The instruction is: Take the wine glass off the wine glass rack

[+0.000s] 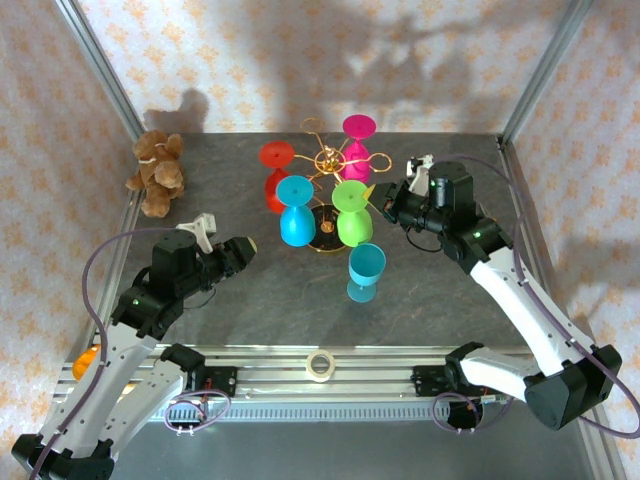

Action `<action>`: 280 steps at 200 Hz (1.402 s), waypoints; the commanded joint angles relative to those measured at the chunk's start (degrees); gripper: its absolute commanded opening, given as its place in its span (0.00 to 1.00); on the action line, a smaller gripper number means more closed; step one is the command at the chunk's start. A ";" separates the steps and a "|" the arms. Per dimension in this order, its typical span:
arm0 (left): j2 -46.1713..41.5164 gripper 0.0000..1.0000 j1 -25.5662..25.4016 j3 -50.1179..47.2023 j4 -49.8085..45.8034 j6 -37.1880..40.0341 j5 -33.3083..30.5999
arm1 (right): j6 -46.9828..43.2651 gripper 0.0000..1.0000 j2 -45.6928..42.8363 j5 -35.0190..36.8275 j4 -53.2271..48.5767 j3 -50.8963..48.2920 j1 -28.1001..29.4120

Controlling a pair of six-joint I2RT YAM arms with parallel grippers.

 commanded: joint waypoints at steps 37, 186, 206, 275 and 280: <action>-0.69 0.47 -0.22 1.66 1.11 -0.58 -1.54 | 2.88 0.00 -0.80 -2.18 2.45 1.98 -0.47; -0.51 0.47 -0.22 1.68 1.13 -0.49 -1.65 | 6.40 0.00 1.50 -3.37 6.71 3.75 -0.47; -0.60 0.47 -0.22 1.69 1.13 -0.49 -1.67 | 6.36 0.00 1.86 -2.84 6.63 4.20 -0.47; -0.60 0.47 -0.22 1.77 0.97 -0.32 -1.84 | 5.88 0.00 1.03 1.97 5.03 4.94 -0.47; -0.60 0.47 -0.22 1.70 0.96 -0.32 -1.79 | 5.87 0.00 1.13 2.02 4.95 5.08 -0.46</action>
